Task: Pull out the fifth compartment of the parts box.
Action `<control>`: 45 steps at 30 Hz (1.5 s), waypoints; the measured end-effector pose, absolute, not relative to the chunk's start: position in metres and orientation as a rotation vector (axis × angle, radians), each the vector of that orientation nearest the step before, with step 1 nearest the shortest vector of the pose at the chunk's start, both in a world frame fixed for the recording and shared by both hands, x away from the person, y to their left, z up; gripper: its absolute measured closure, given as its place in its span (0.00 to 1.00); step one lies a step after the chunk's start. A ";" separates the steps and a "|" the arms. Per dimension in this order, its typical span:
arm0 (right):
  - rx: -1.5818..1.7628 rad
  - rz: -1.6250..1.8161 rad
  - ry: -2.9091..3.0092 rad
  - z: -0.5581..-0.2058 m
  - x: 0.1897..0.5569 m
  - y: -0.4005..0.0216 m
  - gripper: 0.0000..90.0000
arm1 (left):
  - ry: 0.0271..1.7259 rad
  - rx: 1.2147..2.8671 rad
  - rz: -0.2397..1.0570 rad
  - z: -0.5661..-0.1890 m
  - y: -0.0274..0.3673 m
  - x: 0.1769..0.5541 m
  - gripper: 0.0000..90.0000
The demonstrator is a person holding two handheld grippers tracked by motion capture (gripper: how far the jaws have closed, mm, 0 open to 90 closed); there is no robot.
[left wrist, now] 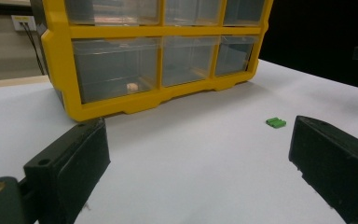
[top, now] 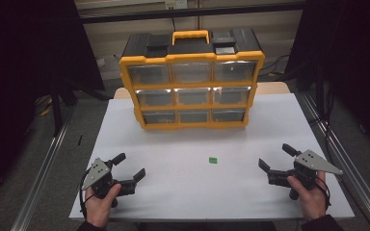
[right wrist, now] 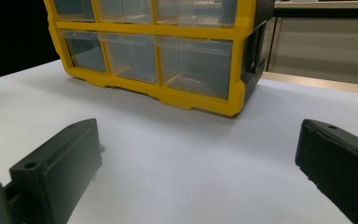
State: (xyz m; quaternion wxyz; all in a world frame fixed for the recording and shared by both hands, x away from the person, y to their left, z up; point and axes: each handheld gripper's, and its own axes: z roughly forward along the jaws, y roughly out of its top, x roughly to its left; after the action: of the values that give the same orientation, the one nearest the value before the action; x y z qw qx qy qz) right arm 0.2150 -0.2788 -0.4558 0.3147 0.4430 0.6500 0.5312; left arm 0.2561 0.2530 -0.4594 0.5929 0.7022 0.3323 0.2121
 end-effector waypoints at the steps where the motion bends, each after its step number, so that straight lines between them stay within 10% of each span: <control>1: 1.164 1.401 1.710 -0.456 0.215 -0.278 0.00 | 0.774 1.630 0.492 -0.459 0.253 0.256 0.05; 45: 1.028 1.460 1.819 -0.450 0.249 -0.206 0.02 | 0.756 1.649 0.515 -0.456 0.250 0.255 0.05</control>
State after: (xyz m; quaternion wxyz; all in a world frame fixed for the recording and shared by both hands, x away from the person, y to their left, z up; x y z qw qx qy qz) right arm 0.2493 -0.2058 -0.4501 0.2920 0.3856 0.6827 0.5477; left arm 0.2547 0.2498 -0.4559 0.5876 0.7077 0.3242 0.2210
